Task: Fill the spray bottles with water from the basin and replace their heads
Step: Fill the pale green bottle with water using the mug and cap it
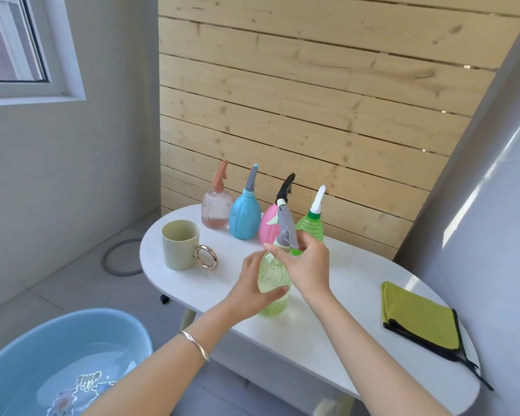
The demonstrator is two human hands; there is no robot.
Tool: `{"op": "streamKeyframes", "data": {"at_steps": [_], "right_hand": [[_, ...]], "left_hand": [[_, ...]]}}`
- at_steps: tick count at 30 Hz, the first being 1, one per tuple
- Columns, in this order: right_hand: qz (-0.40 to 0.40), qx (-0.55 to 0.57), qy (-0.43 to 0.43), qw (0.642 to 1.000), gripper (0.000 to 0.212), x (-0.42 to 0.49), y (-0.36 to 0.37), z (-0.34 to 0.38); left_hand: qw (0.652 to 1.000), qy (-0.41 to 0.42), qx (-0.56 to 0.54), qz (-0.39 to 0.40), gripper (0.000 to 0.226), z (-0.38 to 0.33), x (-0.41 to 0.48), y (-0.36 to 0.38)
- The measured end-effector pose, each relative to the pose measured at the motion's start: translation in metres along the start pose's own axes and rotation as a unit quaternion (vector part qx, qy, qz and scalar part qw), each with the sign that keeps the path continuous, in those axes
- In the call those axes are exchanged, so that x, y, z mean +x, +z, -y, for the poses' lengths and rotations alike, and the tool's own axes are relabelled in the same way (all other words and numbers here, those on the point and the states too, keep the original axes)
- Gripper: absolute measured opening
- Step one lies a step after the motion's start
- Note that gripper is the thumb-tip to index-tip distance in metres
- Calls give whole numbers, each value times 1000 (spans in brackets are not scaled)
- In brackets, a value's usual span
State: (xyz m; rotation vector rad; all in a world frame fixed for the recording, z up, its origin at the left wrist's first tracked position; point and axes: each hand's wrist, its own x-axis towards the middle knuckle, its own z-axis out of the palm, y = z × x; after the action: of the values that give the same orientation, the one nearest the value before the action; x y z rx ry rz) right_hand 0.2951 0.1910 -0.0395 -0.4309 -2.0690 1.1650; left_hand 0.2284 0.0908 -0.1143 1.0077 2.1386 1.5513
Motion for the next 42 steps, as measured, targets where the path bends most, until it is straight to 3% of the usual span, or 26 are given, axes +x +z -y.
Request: {"op": "streamKeyframes", "data": {"at_steps": [3, 13, 17, 21, 24, 30, 33, 37, 38, 41, 42], "right_hand": [[-8, -6, -2, 1000, 34, 0, 2, 2], [-21, -19, 15, 999, 41, 5, 11, -5], [30, -30, 40, 998, 41, 10, 5, -2], [132, 6, 76, 988, 15, 16, -14, 2], [182, 34, 93, 978, 14, 18, -24, -1], [112, 32, 146, 982, 27, 22, -20, 8], [93, 5, 127, 988, 32, 20, -15, 9], [103, -15, 112, 988, 21, 18, -22, 8], [112, -17, 112, 987, 20, 19, -25, 9], [150, -28, 122, 981, 27, 23, -30, 10], [159, -29, 126, 979, 28, 24, -30, 10]], "left_hand": [[1000, 23, 8, -1, 79, 1, -2, -5], [982, 50, -123, -134, 36, -29, 8, 2], [979, 67, -135, -134, 28, -32, 12, 0], [986, 71, -114, -97, 15, -32, 13, -3], [989, 70, -101, -79, 6, -30, 12, -4], [987, 72, -103, -98, 23, -33, 12, -2], [979, 67, -140, -134, 19, -38, 13, -1], [981, 60, -135, -125, 17, -38, 11, 0], [985, 59, -123, -106, 24, -36, 9, 0], [997, 4, -78, -13, 77, -21, 6, -4], [998, -19, -55, 5, 85, -15, 5, -6]]}}
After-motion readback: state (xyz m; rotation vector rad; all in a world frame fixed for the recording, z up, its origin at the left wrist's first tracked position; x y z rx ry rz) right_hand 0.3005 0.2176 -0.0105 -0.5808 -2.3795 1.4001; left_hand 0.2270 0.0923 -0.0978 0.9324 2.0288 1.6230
